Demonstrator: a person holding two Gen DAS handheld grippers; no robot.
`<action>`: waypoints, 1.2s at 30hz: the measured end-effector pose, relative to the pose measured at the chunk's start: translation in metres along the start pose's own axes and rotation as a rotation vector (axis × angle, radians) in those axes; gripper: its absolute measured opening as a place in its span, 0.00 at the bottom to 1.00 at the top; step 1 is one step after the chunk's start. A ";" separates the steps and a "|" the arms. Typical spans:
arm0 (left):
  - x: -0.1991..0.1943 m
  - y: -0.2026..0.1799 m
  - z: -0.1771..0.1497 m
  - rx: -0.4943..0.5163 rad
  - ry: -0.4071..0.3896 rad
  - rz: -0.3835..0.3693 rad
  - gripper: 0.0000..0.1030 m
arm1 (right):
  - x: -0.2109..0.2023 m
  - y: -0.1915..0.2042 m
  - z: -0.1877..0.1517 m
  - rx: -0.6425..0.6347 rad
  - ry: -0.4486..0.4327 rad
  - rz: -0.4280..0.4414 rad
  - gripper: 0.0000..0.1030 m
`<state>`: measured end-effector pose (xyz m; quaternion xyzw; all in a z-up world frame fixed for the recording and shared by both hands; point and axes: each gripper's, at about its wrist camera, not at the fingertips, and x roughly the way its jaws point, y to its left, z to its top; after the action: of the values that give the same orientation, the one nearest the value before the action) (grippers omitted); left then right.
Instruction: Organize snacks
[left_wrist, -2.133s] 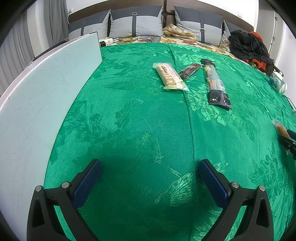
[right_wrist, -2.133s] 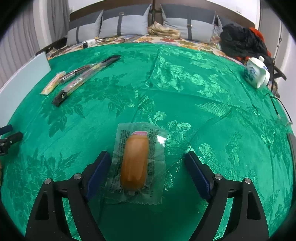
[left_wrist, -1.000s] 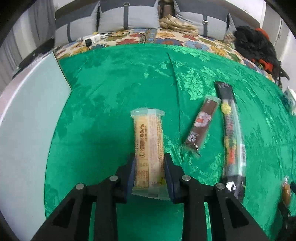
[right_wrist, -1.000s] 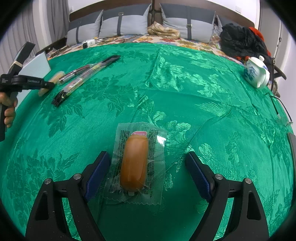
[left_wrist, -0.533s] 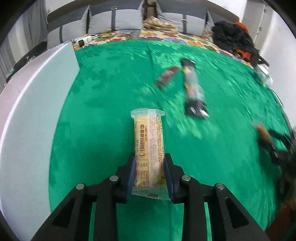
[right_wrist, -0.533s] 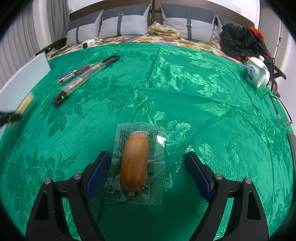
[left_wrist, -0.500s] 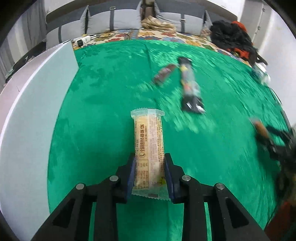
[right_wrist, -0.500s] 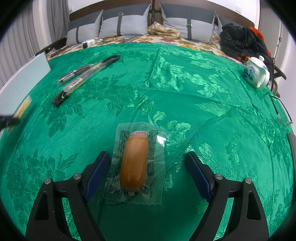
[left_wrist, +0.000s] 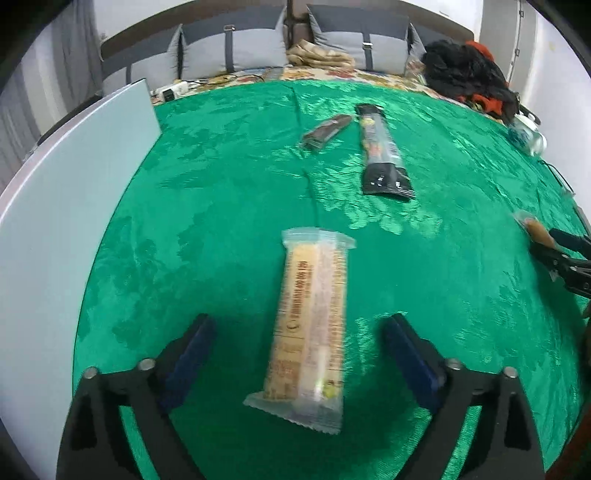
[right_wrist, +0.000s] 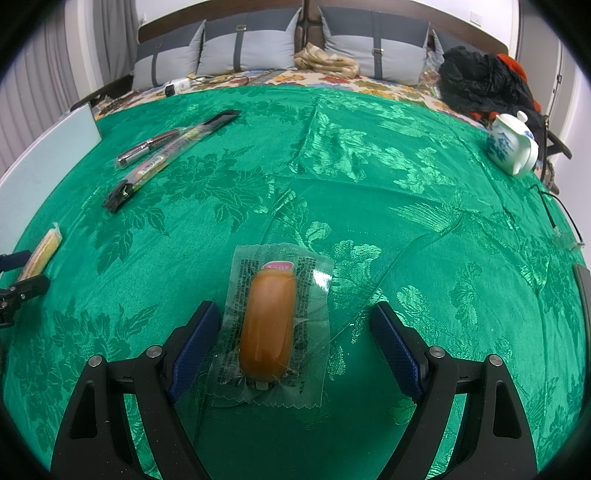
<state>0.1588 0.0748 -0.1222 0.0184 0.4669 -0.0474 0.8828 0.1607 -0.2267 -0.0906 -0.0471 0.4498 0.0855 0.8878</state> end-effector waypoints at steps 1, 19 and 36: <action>0.001 0.001 -0.001 -0.004 -0.009 0.005 0.96 | 0.000 0.000 0.000 0.000 0.000 0.000 0.84; 0.004 0.002 -0.001 -0.015 -0.017 0.006 1.00 | 0.000 0.000 0.000 0.000 0.000 0.000 0.84; 0.004 0.002 -0.001 -0.015 -0.017 0.006 1.00 | -0.026 -0.082 -0.007 0.331 -0.039 0.207 0.84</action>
<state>0.1606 0.0765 -0.1259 0.0128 0.4596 -0.0413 0.8870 0.1561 -0.3111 -0.0735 0.1476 0.4430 0.1019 0.8784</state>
